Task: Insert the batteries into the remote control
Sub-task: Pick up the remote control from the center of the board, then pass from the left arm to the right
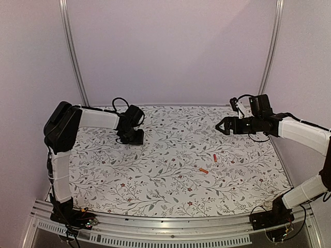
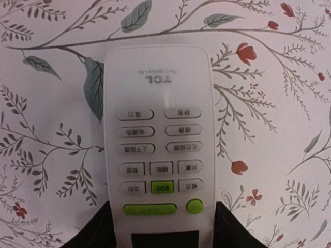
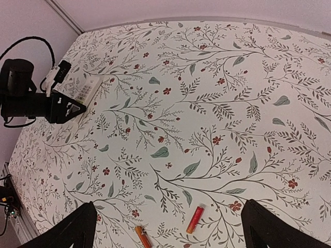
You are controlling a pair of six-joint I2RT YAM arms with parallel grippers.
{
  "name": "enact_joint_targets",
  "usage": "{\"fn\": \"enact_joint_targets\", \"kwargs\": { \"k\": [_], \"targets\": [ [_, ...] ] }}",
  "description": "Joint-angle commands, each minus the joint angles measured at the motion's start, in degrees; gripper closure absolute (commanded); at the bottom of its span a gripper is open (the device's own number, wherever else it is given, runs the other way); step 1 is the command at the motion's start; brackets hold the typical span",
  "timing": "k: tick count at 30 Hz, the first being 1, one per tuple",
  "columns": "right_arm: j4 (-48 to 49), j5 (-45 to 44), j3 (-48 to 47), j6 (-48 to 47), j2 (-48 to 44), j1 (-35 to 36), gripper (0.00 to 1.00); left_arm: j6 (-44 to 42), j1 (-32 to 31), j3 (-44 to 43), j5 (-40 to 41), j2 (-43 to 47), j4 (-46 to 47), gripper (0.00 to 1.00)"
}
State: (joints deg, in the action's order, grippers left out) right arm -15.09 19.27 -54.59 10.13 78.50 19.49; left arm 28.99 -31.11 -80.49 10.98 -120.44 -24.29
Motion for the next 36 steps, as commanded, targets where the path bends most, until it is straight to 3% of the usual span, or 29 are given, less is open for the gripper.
{"fn": "enact_joint_targets", "kwargs": {
  "k": [1, 7, 12, 24, 30, 36],
  "targets": [
    [3.21, 3.76, 2.54, -1.16, -1.8, 0.32, 0.01, -4.28, -1.41, 2.85, -9.26, 5.19, -3.43, 0.61],
    [6.0, 5.07, 5.54, -2.71, -4.84, 3.2, 0.01, -8.91, -3.12, 4.97, -21.67, 14.3, -6.94, 0.63],
    [5.3, 2.4, 6.59, -5.0, -6.68, 9.97, 0.01, -10.88, -3.56, 7.4, -32.38, 22.01, -10.81, 0.66],
    [-0.23, -22.99, 8.96, -18.63, -19.35, 40.26, 0.01, -15.55, -12.04, 10.06, -52.29, 35.24, -20.78, 0.7],
    [-10.33, -33.75, 2.12, -26.54, -16.42, 52.65, 0.02, -17.25, -19.61, 12.6, -59.51, 37.34, -22.78, 0.73],
    [-16.27, -39.15, -2.32, -33.37, -12.44, 62.59, 0.12, -18.65, -25.36, 13.3, -63.63, 36.68, -23.56, 0.77]
  ]
}}
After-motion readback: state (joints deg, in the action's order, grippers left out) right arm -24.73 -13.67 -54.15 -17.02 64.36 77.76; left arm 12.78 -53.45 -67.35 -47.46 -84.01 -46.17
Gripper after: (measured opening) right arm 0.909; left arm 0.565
